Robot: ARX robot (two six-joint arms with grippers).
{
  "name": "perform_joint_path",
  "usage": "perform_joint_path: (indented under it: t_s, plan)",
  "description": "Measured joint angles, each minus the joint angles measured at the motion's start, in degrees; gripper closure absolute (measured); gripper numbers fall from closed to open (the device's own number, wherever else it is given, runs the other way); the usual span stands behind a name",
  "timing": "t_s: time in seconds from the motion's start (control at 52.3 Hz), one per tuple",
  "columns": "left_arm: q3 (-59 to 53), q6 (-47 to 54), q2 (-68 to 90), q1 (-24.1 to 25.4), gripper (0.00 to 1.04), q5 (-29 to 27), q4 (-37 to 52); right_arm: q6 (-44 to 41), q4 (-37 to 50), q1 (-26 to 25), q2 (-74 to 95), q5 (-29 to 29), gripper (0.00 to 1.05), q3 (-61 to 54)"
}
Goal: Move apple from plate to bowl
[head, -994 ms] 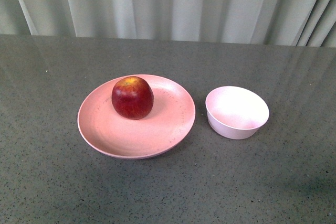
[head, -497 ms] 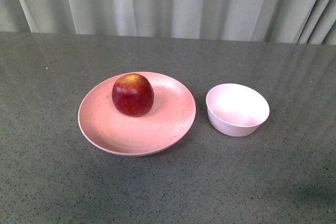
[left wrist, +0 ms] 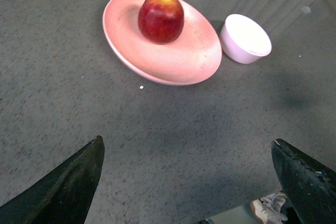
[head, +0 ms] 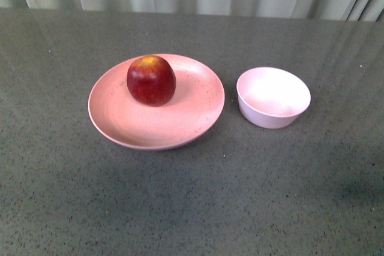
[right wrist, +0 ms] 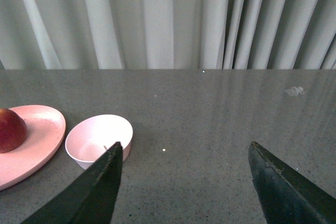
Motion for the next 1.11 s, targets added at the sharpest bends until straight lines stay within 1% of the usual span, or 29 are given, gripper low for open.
perform_joint_path:
  t_s: [0.038, 0.115, 0.191, 0.344, 0.535, 0.688, 0.994, 1.109]
  plan:
    - [1.3, -0.8, 4.3, -2.2, 0.09, -2.2, 4.5, 0.0, 0.0, 0.0, 0.0, 0.0, 0.21, 0.0]
    - [4.0, -1.3, 12.0, -6.5, 0.09, -5.7, 11.9, 0.0, 0.0, 0.0, 0.0, 0.0, 0.08, 0.0]
    - [8.4, -1.5, 23.6, -11.3, 0.09, -9.5, 20.1, 0.0, 0.0, 0.0, 0.0, 0.0, 0.09, 0.0]
    - [16.6, -1.9, 40.1, -15.8, 0.09, -12.5, 26.8, 0.0, 0.0, 0.0, 0.0, 0.0, 0.09, 0.0]
    - [27.2, -2.4, 56.0, -18.4, 0.09, -15.1, 28.8, 0.0, 0.0, 0.0, 0.0, 0.0, 0.09, 0.0]
    - [33.1, -2.3, 64.7, -19.5, 0.09, -16.9, 29.0, 0.0, 0.0, 0.0, 0.0, 0.0, 0.09, 0.0]
    - [41.4, -1.0, 77.2, -21.7, 0.09, -20.3, 29.0, 0.0, 0.0, 0.0, 0.0, 0.0, 0.09, 0.0]
    - [43.4, -0.6, 79.6, -22.2, 0.09, -21.2, 28.7, 0.0, 0.0, 0.0, 0.0, 0.0, 0.09, 0.0]
